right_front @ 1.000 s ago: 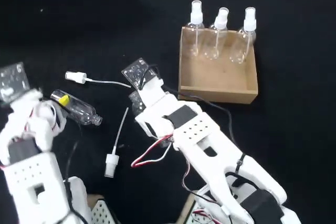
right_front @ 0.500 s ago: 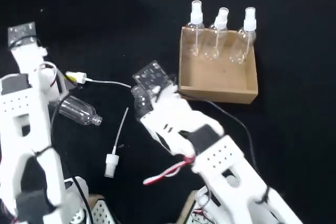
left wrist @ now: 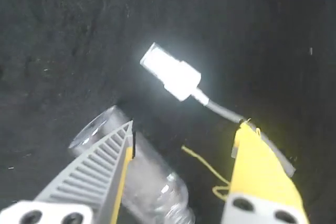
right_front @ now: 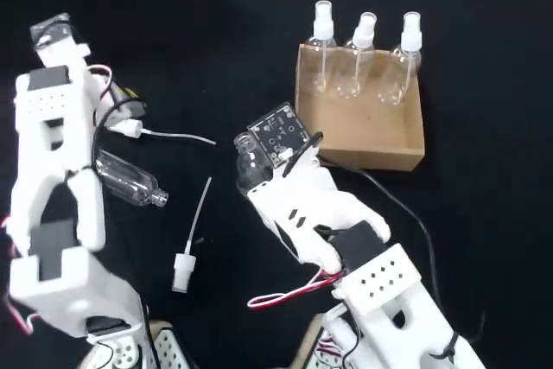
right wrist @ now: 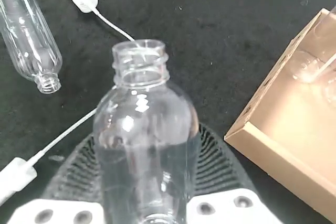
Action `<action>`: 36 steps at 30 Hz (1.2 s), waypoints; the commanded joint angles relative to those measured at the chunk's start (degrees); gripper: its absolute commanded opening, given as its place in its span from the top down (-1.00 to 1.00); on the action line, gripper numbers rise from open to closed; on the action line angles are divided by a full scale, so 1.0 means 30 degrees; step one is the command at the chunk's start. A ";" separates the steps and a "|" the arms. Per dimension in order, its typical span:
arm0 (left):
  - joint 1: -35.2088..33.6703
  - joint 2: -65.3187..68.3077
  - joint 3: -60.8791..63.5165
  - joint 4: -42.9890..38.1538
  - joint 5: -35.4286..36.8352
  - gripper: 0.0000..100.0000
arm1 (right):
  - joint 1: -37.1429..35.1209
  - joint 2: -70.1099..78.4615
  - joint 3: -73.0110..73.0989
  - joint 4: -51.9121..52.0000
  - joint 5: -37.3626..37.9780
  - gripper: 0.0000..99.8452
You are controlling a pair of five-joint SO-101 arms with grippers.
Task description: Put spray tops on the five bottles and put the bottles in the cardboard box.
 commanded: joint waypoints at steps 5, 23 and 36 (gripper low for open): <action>0.0308 0.4952 -0.5026 0.0117 0.2462 0.43 | 0.0234 -0.0689 -0.0103 0.0147 0.0176 0.98; 0.0806 1.0667 -0.9187 0.0674 0.5480 0.45 | 0.0234 -0.0777 0.0190 0.0029 0.0176 0.98; 0.1538 1.0256 -1.1971 0.1055 0.5099 0.93 | 0.0293 -0.0777 0.0220 0.0029 0.0176 0.98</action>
